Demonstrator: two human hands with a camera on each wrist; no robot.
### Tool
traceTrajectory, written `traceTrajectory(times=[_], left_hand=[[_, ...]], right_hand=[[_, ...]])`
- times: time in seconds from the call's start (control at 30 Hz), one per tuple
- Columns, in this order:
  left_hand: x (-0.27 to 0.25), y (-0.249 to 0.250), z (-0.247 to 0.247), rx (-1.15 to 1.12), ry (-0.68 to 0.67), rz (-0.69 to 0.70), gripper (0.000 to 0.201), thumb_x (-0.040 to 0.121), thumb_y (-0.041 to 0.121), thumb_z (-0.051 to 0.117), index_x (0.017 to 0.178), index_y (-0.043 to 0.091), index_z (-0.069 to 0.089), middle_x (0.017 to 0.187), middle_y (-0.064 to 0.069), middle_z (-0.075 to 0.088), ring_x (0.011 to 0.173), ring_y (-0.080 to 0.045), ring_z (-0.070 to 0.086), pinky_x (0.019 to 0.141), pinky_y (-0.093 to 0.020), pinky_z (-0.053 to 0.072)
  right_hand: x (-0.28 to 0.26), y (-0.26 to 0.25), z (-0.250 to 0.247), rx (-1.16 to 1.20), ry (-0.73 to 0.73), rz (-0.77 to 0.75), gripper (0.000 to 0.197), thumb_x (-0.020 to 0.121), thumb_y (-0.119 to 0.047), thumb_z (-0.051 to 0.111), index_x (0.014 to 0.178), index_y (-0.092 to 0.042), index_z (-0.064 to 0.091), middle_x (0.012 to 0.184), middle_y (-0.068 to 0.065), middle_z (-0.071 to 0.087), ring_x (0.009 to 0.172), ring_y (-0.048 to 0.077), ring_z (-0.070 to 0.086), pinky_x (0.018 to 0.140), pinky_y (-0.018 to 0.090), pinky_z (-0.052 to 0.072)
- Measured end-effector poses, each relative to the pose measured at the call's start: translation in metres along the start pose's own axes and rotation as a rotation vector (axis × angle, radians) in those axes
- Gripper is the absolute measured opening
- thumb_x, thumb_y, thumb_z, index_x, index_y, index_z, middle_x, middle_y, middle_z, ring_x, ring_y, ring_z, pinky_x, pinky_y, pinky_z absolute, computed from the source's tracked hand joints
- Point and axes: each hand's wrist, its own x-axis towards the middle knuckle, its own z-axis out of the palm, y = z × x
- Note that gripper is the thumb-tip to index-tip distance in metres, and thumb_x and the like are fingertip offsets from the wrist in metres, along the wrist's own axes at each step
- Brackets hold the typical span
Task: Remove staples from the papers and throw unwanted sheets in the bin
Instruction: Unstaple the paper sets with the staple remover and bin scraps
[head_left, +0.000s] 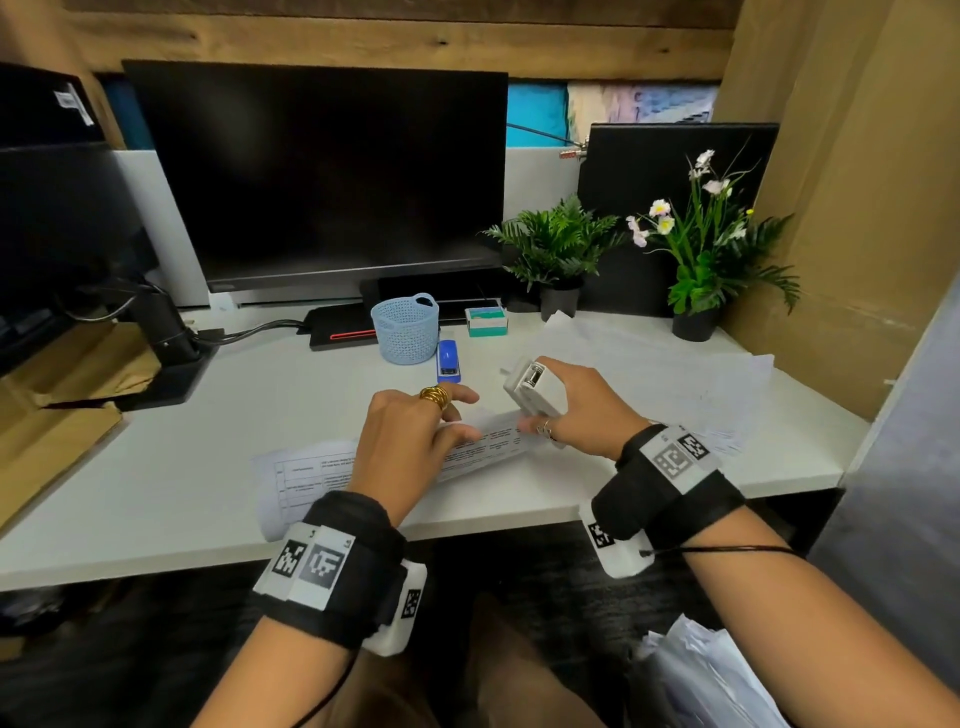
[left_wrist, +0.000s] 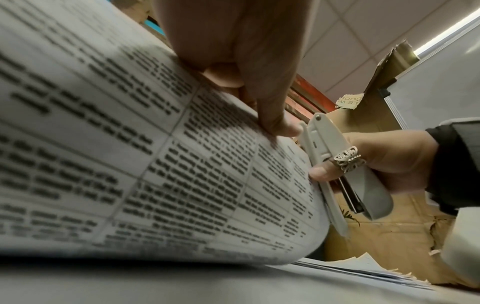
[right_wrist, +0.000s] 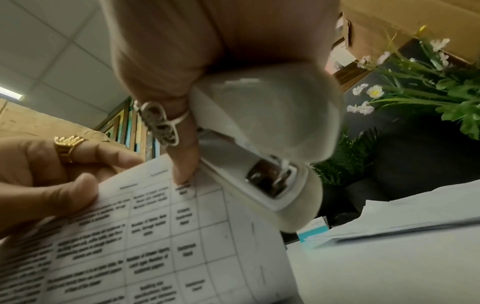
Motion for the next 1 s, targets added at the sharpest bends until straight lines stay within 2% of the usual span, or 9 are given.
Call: traceTrajectory(times=[0.07, 0.17, 0.33, 0.5, 0.6, 0.73, 0.83, 0.93, 1.0], left_hand=[[-0.002, -0.004, -0.001, 0.067, -0.029, 0.007, 0.031, 0.086, 0.044, 0.061, 0.113, 0.031, 0.064, 0.095, 0.010, 0.069, 0.087, -0.015, 0.057, 0.091, -0.027, 0.032], [-0.006, -0.014, -0.004, 0.182, -0.028, 0.017, 0.028, 0.090, 0.044, 0.055, 0.107, 0.028, 0.069, 0.090, 0.005, 0.072, 0.072, -0.013, 0.053, 0.087, -0.030, 0.035], [-0.005, -0.011, -0.001, 0.202, -0.001, -0.004, 0.029, 0.089, 0.043, 0.056, 0.103, 0.023, 0.072, 0.083, -0.001, 0.073, 0.071, -0.020, 0.057, 0.079, -0.029, 0.033], [0.000, 0.005, 0.006, 0.069, 0.017, 0.022, 0.029, 0.085, 0.039, 0.065, 0.100, 0.016, 0.074, 0.087, -0.002, 0.074, 0.067, -0.014, 0.055, 0.074, -0.023, 0.036], [0.000, 0.012, 0.008, 0.060, -0.002, 0.018, 0.032, 0.085, 0.041, 0.063, 0.104, 0.016, 0.073, 0.092, -0.002, 0.073, 0.069, -0.009, 0.048, 0.072, -0.016, 0.028], [-0.001, 0.016, 0.008, 0.055, -0.026, 0.003, 0.035, 0.085, 0.042, 0.063, 0.104, 0.016, 0.072, 0.092, -0.002, 0.073, 0.072, -0.010, 0.048, 0.070, -0.015, 0.024], [-0.001, 0.015, 0.007, 0.038, -0.019, 0.010, 0.034, 0.084, 0.042, 0.063, 0.102, 0.015, 0.073, 0.092, -0.002, 0.073, 0.073, -0.009, 0.049, 0.071, -0.014, 0.025], [-0.002, 0.016, 0.005, 0.050, -0.040, 0.007, 0.037, 0.084, 0.044, 0.062, 0.104, 0.015, 0.072, 0.094, -0.001, 0.072, 0.074, -0.007, 0.045, 0.072, -0.013, 0.025], [-0.001, 0.017, 0.005, 0.044, -0.053, 0.007, 0.037, 0.084, 0.044, 0.061, 0.105, 0.015, 0.072, 0.094, -0.001, 0.072, 0.075, -0.005, 0.042, 0.071, -0.013, 0.024]], right_hand=[[0.001, 0.005, -0.002, -0.023, -0.004, 0.019, 0.038, 0.077, -0.010, 0.075, 0.109, -0.015, 0.055, 0.098, -0.004, 0.058, 0.093, 0.017, 0.055, 0.070, 0.020, 0.044], [0.004, 0.011, -0.010, -0.005, 0.057, 0.101, 0.038, 0.078, -0.015, 0.074, 0.111, -0.013, 0.055, 0.102, 0.000, 0.057, 0.095, 0.019, 0.055, 0.067, 0.022, 0.046], [0.006, 0.000, -0.011, 0.507, 0.577, 0.133, 0.028, 0.086, -0.019, 0.066, 0.110, -0.009, 0.055, 0.102, 0.009, 0.064, 0.092, 0.022, 0.063, 0.078, 0.037, 0.052], [0.003, -0.035, 0.009, 0.739, 0.720, 0.003, 0.014, 0.093, -0.019, 0.056, 0.104, -0.009, 0.055, 0.088, 0.002, 0.061, 0.079, 0.008, 0.062, 0.068, 0.016, 0.051], [0.007, -0.039, 0.025, 0.619, 0.700, -0.049, 0.011, 0.092, -0.021, 0.057, 0.096, -0.010, 0.055, 0.078, -0.008, 0.058, 0.066, -0.010, 0.058, 0.059, 0.005, 0.042], [0.014, -0.034, 0.039, 0.537, 0.645, -0.035, 0.010, 0.090, -0.031, 0.059, 0.091, -0.021, 0.058, 0.084, -0.010, 0.064, 0.081, 0.004, 0.063, 0.074, 0.024, 0.050], [0.015, -0.032, 0.045, 0.530, 0.624, -0.039, 0.006, 0.090, -0.033, 0.057, 0.086, -0.030, 0.057, 0.085, -0.011, 0.065, 0.084, 0.006, 0.065, 0.075, 0.027, 0.054], [0.016, -0.033, 0.048, 0.531, 0.638, -0.023, 0.009, 0.091, -0.032, 0.058, 0.085, -0.025, 0.059, 0.084, -0.009, 0.066, 0.082, 0.008, 0.065, 0.077, 0.034, 0.055], [0.017, -0.034, 0.049, 0.553, 0.657, -0.014, 0.032, 0.084, -0.047, 0.059, 0.086, -0.015, 0.064, 0.084, 0.001, 0.069, 0.082, 0.016, 0.068, 0.076, 0.039, 0.056]])
